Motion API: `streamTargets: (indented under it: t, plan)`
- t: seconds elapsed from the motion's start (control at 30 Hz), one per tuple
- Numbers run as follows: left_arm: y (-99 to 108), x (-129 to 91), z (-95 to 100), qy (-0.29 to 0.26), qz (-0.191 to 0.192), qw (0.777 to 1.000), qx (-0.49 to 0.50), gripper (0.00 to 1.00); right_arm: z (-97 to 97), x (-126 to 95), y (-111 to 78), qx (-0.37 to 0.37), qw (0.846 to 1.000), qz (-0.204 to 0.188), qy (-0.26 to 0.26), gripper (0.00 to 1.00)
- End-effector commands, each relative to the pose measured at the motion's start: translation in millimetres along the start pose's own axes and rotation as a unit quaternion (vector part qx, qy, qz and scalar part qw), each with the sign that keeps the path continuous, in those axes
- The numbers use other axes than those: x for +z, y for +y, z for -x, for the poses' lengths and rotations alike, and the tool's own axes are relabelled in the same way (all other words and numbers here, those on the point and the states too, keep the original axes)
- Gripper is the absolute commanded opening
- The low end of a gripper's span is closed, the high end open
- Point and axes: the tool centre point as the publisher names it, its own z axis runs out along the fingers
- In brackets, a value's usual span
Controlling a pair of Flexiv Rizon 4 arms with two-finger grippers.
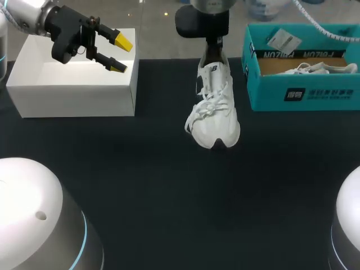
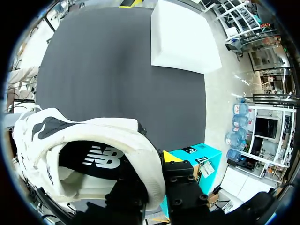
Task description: Take the shoe out of the shoebox, open the shoe tongue, remove and reinsert the insole, then place the shoe into the shoebox
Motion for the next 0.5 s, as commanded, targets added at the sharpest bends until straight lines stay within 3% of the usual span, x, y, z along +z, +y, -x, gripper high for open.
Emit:
streamTargets:
  t: [0.03,0.5]
  plan:
    - [0.8,-0.7,0.1,0.001,-0.002,1.000,0.000,1.00,3.9,-21.9,-0.2,0.001,1.000,0.020,-0.013,0.00]
    - [0.8,-0.7,0.1,0.001,-0.002,1.000,0.000,1.00,3.9,-21.9,-0.2,0.001,1.000,0.020,-0.013,0.00]
